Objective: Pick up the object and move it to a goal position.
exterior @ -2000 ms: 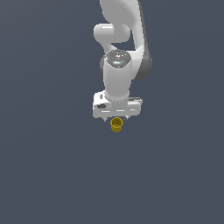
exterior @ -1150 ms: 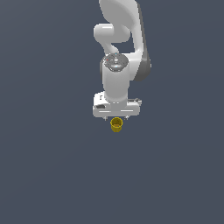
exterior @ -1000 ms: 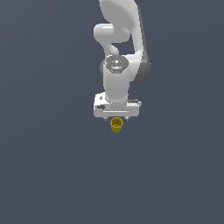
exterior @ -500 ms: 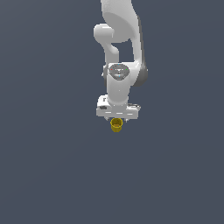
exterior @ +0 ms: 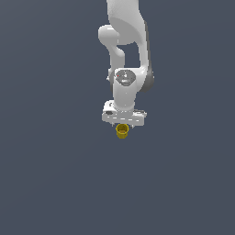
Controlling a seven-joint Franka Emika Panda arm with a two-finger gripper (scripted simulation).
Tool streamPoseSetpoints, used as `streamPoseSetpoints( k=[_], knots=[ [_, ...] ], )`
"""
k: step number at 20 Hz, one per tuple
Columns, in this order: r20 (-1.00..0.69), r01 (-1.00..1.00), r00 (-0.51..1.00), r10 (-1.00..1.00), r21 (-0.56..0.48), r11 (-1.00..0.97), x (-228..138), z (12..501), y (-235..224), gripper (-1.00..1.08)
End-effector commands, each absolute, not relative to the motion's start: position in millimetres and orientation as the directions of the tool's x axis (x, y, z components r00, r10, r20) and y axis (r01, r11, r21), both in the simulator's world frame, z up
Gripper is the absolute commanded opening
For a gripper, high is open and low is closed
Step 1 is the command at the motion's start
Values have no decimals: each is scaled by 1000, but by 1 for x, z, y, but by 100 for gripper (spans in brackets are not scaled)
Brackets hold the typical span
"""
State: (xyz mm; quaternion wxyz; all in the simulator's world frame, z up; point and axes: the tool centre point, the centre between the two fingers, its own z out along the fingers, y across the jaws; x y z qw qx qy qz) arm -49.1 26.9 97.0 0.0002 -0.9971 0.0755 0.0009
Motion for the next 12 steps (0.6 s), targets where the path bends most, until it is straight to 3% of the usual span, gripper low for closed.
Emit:
streamPoseSetpoints(
  k=[1,12],
  knots=[
    [-1,-151,989,-151,0,-989,-49,96,27,100],
    [0,-154,988,-154,0,-988,-51,53,27,100]
  ],
)
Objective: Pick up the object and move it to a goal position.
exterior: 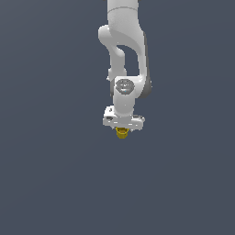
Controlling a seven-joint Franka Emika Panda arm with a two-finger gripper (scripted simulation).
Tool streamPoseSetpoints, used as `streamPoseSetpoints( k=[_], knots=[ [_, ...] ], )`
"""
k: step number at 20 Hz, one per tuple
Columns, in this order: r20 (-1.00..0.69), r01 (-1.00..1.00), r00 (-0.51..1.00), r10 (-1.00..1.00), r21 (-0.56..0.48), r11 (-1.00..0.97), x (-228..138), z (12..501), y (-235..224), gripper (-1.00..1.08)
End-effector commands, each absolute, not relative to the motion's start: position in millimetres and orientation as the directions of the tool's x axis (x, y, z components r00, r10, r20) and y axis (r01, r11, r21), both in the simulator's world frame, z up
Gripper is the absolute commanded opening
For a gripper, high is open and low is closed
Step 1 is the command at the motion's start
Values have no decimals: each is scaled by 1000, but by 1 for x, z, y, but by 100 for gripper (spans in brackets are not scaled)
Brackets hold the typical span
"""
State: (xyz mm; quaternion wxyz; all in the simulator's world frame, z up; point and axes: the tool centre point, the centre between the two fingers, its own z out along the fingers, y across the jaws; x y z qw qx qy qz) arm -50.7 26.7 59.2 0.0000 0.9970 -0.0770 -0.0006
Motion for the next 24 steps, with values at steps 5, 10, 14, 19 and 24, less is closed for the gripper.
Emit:
streamPoseSetpoints(
  k=[5,10,14,19,24],
  knots=[
    [0,-155,988,-155,0,-988,-50,46,27,100],
    [0,-155,988,-155,0,-988,-50,46,27,-100],
    [0,-155,988,-155,0,-988,-50,46,27,-100],
    [1,-154,988,-154,0,-988,-51,49,26,-100],
    [1,-154,988,-154,0,-988,-58,58,17,-100]
  ],
)
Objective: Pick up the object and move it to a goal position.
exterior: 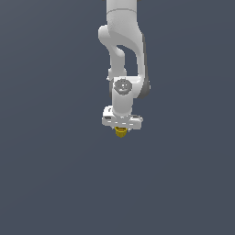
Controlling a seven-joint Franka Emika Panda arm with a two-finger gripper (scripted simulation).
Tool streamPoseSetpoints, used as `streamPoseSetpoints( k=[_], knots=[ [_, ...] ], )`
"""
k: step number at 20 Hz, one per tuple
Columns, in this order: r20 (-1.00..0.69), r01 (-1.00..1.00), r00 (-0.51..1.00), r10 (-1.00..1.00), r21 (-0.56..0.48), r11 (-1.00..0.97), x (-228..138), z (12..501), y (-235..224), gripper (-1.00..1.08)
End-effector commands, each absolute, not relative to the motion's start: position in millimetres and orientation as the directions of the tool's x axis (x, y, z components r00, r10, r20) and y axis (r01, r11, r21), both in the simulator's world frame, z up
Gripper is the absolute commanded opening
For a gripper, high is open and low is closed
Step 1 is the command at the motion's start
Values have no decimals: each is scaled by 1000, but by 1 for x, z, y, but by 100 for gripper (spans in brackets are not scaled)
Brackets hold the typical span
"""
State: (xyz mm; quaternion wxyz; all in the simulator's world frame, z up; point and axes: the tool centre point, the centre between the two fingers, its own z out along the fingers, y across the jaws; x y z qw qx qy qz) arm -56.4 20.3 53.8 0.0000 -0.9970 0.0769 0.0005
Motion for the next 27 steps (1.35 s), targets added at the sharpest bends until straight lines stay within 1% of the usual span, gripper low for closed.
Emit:
streamPoseSetpoints(
  k=[1,16,22,27],
  knots=[
    [1,-154,988,-154,0,-988,-61,61,14,-100],
    [0,-155,988,-155,-1,-988,-113,126,-49,-100],
    [0,-155,988,-155,-1,-988,-124,141,-63,-100],
    [0,-155,988,-155,0,-988,-125,145,-67,-100]
  ],
)
